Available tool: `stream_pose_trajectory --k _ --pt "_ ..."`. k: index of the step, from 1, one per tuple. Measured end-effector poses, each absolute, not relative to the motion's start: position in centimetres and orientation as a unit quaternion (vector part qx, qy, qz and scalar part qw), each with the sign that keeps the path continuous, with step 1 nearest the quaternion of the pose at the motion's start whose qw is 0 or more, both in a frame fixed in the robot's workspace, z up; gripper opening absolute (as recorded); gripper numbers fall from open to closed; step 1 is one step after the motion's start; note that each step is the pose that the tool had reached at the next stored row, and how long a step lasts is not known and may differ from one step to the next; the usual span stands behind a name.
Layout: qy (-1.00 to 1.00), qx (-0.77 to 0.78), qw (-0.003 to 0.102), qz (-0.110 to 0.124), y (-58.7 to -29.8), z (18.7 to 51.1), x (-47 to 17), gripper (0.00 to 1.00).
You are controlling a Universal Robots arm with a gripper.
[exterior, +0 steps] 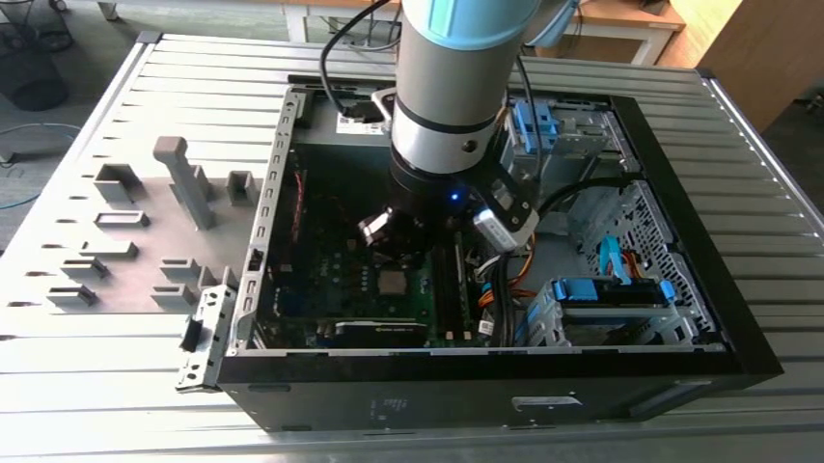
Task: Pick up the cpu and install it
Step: 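Close the cpu cover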
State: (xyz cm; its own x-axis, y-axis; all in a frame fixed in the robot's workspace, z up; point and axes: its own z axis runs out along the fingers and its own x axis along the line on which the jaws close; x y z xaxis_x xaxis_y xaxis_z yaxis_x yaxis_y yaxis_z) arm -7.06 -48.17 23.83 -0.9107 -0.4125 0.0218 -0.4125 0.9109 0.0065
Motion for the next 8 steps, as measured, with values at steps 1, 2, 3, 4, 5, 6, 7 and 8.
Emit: stream_pose_trajectory --k 1,2,3,4,5,6,7,8 --pt "-0.976 0.22 0.011 -0.001 -48.17 23.83 -7.06 0.11" --pt "-0.974 0.228 0.011 -0.001 -48.17 23.82 -7.06 0.11" --pt "-0.972 0.236 0.011 -0.001 -48.17 23.82 -7.06 0.11" --pt "-0.969 0.245 0.011 0.0 -48.17 23.82 -7.06 0.11" --pt "-0.967 0.254 0.011 0.0 -48.17 23.82 -7.06 0.11" --pt "-0.965 0.262 0.011 0.0 -48.17 23.82 -7.06 0.11" --pt "-0.963 0.27 0.011 0.0 -48.17 23.81 -7.06 0.11" --pt "-0.96 0.278 0.011 0.0 -48.17 23.81 -7.06 0.11"
